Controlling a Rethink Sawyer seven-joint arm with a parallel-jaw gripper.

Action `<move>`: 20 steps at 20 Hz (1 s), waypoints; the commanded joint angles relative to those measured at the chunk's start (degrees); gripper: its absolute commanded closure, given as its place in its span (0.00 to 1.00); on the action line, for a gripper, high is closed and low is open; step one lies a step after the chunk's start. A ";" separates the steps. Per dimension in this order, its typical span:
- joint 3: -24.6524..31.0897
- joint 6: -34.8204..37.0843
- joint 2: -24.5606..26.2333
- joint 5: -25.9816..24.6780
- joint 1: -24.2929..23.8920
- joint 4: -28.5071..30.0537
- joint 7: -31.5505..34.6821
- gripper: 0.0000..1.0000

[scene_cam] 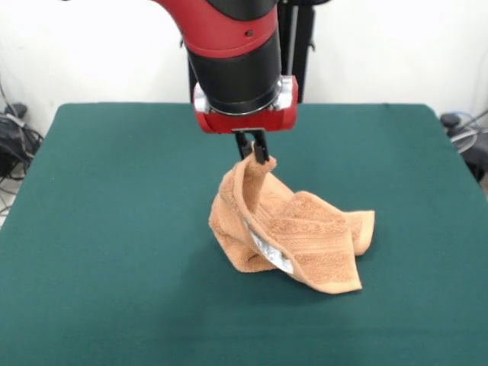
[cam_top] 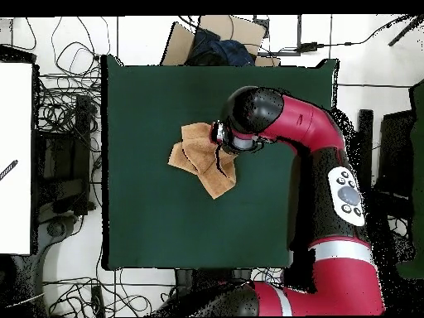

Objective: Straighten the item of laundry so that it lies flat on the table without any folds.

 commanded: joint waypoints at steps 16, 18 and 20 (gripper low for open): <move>6.33 5.27 4.07 -9.18 -0.38 -8.64 -11.71 1.00; 6.57 5.09 4.25 -9.24 -0.56 -8.54 -11.82 1.00; 6.76 4.85 4.47 -9.25 -0.69 -8.50 -11.81 1.00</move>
